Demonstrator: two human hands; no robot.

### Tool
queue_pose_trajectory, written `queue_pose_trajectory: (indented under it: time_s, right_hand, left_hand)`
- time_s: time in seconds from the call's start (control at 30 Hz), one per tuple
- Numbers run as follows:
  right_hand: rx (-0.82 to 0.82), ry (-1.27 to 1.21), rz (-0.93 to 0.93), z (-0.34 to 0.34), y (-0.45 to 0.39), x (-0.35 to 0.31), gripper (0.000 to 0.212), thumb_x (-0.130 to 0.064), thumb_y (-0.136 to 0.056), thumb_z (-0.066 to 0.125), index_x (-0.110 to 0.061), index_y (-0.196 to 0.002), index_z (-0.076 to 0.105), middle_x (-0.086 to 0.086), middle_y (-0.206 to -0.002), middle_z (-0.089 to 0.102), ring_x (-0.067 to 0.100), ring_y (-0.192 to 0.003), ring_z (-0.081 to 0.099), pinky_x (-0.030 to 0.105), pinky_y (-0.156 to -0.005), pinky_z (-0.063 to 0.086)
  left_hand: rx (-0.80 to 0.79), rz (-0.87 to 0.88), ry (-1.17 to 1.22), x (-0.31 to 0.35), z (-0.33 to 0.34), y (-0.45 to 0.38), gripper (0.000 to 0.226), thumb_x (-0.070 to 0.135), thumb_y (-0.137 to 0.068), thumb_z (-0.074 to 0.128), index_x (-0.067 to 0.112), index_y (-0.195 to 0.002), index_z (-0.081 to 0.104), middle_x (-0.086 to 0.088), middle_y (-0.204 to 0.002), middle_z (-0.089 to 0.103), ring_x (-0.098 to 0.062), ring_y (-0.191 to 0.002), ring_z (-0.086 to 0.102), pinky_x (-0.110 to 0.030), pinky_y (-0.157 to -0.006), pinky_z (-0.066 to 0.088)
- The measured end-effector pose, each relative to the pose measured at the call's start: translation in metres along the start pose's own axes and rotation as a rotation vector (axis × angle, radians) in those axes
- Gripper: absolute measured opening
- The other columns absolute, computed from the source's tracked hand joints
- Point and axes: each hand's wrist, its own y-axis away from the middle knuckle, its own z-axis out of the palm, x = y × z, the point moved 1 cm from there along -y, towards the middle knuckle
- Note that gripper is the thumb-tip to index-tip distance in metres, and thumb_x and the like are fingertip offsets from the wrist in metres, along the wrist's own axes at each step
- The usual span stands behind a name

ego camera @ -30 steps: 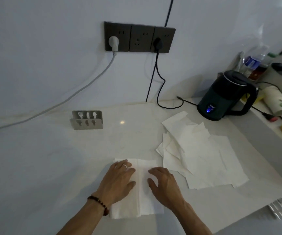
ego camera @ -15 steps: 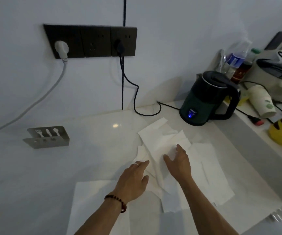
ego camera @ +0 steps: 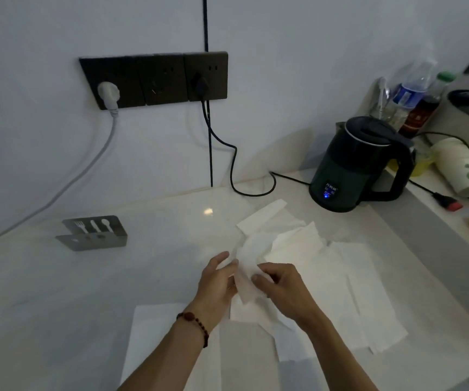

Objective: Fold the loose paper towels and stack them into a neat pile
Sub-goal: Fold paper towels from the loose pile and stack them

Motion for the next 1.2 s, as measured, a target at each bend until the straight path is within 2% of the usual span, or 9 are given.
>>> queue_pose_trajectory:
  time_s: [0.13,0.23,0.3,0.43,0.57,0.67,0.73,0.87,1.2]
  right_hand:
    - [-0.046,0.030,-0.012,0.024,0.017,-0.014,0.031,-0.012,-0.087,0.056,-0.026,-0.108,0.074,-0.009,-0.098,0.073,0.009,-0.085,0.065,0.026,-0.075,0.053]
    - [-0.046,0.063,-0.043,0.044,0.033,-0.024,0.014,-0.021,-0.083,0.059,-0.015,-0.086,0.071,0.005,-0.076,0.063,0.019,-0.068,0.055,0.032,-0.064,0.048]
    - [0.007,0.013,-0.052,0.055,0.043,-0.029,0.024,-0.025,-0.086,0.065,-0.010,-0.069,0.058,0.010,-0.065,0.048,0.022,-0.061,0.044,0.028,-0.058,0.039]
    - [0.226,-0.249,0.057,0.090,0.063,-0.046,0.011,-0.026,-0.093,0.062,-0.021,-0.096,0.071,0.000,-0.088,0.072,0.020,-0.084,0.068,0.036,-0.074,0.058]
    - [0.313,-0.394,0.099,0.128,0.078,-0.057,0.020,-0.013,-0.095,0.057,-0.008,-0.083,0.073,0.004,-0.081,0.073,0.026,-0.079,0.069,0.041,-0.071,0.058]
    - [0.476,-0.106,0.071,0.149,0.083,-0.059,0.020,-0.013,-0.089,0.065,-0.016,-0.070,0.071,-0.001,-0.066,0.068,0.017,-0.064,0.063,0.028,-0.065,0.054]
    - [0.551,0.178,-0.045,0.164,0.088,-0.063,0.015,-0.010,-0.085,0.068,-0.016,-0.073,0.073,-0.004,-0.062,0.064,0.009,-0.060,0.058,0.013,-0.057,0.045]
    - [0.442,0.440,-0.286,0.193,0.093,-0.064,0.019,-0.008,-0.081,0.071,-0.021,-0.094,0.077,-0.011,-0.069,0.052,0.000,-0.060,0.052,0.009,-0.058,0.040]
    - [0.295,0.265,-0.213,0.197,0.099,-0.077,0.016,-0.023,-0.084,0.070,-0.031,-0.098,0.076,-0.014,-0.089,0.067,0.005,-0.087,0.065,0.021,-0.073,0.053]
  left_hand:
    - [0.017,0.041,0.023,0.003,-0.018,0.017,0.031,-0.003,-0.092,0.057,0.015,-0.118,0.057,-0.018,-0.112,0.068,-0.032,-0.102,0.067,-0.043,-0.090,0.055]
    - [0.044,0.113,-0.063,0.007,-0.039,0.032,0.032,-0.004,-0.090,0.059,0.014,-0.116,0.062,-0.014,-0.106,0.071,-0.030,-0.100,0.068,-0.043,-0.089,0.056]
    - [0.057,0.182,-0.183,0.010,-0.053,0.044,0.032,-0.002,-0.088,0.064,0.016,-0.114,0.065,-0.008,-0.101,0.073,-0.026,-0.096,0.070,-0.040,-0.086,0.057]
    - [0.079,0.336,-0.422,0.023,-0.087,0.073,0.028,0.008,-0.085,0.071,0.029,-0.103,0.067,0.005,-0.086,0.074,-0.014,-0.082,0.071,-0.031,-0.074,0.058]
    - [0.086,0.416,-0.546,0.027,-0.120,0.091,0.025,0.011,-0.085,0.071,0.023,-0.107,0.067,0.008,-0.089,0.072,-0.007,-0.081,0.069,-0.019,-0.071,0.054]
    - [0.156,0.516,-0.657,0.026,-0.143,0.105,0.027,0.016,-0.088,0.069,0.029,-0.109,0.060,0.019,-0.104,0.063,0.001,-0.092,0.062,-0.005,-0.066,0.047]
    - [0.095,0.507,-0.624,0.028,-0.154,0.112,0.013,0.017,-0.091,0.065,0.023,-0.102,0.066,0.010,-0.102,0.068,-0.004,-0.090,0.066,-0.010,-0.072,0.051]
    - [-0.125,0.314,-0.375,0.033,-0.164,0.129,0.017,0.011,-0.094,0.059,0.007,-0.090,0.076,-0.010,-0.088,0.076,-0.021,-0.086,0.073,-0.030,-0.083,0.058]
    - [-0.101,0.272,-0.270,0.035,-0.180,0.126,0.006,0.004,-0.084,0.072,0.001,-0.086,0.076,-0.016,-0.083,0.075,-0.026,-0.078,0.073,-0.035,-0.083,0.058]
